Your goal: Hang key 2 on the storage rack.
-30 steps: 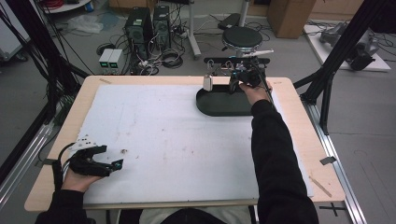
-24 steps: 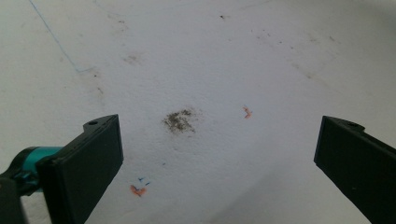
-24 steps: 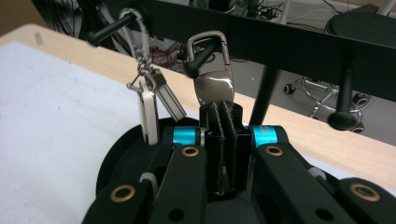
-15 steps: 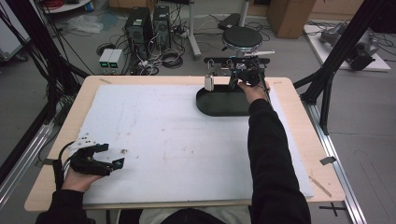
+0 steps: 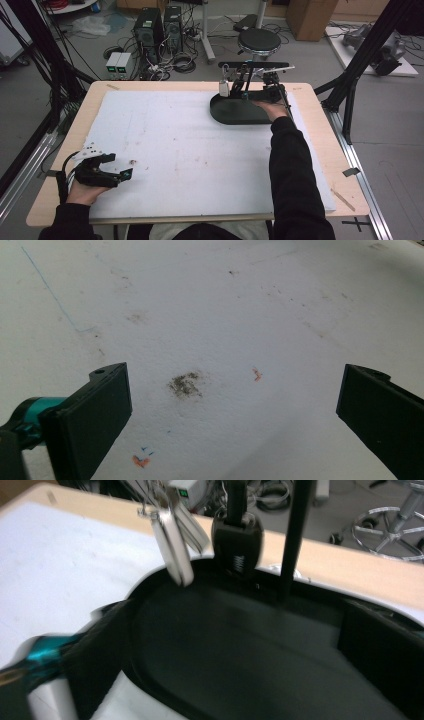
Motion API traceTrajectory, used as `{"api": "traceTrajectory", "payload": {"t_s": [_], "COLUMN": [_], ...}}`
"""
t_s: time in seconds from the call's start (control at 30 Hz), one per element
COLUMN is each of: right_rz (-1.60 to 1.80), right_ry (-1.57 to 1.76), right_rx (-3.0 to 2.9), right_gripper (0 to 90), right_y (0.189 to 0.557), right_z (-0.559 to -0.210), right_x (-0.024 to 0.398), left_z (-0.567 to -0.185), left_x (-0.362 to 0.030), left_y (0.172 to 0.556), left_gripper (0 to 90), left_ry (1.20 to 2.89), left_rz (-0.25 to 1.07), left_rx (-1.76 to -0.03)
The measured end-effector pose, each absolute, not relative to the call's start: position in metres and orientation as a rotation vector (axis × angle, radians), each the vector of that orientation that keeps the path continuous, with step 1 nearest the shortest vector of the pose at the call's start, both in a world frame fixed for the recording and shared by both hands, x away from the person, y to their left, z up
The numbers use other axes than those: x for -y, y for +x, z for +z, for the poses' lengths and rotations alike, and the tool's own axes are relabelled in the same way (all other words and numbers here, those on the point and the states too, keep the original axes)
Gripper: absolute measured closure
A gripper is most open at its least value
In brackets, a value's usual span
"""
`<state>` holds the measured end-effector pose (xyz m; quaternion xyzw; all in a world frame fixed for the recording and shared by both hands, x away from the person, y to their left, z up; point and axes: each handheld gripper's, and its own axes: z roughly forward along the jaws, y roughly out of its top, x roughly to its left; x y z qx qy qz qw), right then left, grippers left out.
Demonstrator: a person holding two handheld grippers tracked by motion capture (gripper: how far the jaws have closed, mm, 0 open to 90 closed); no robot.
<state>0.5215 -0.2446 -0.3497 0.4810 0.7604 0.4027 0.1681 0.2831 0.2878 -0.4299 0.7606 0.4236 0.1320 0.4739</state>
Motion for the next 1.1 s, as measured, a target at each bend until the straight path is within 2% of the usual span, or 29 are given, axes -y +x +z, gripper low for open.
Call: {"api": "traceTrajectory", "payload": {"t_s": [0.4,1.1], "right_rz": [1.206,1.258], "right_ry": [1.329,1.293], "right_rx": [-2.153,-2.152], "right_gripper": [0.6,0.6], "right_y": [0.496,0.452], "right_z": [-0.344,-0.358], "right_x": [0.257,0.272], "left_z": [-0.432,-0.432], "left_x": [-0.287,-0.288], "left_y": [0.283,0.282], "left_gripper": [1.7,1.7], "left_ry": [1.869,1.871], "left_rz": [0.321,0.323], "left_rx": [-1.04,-1.035]}}
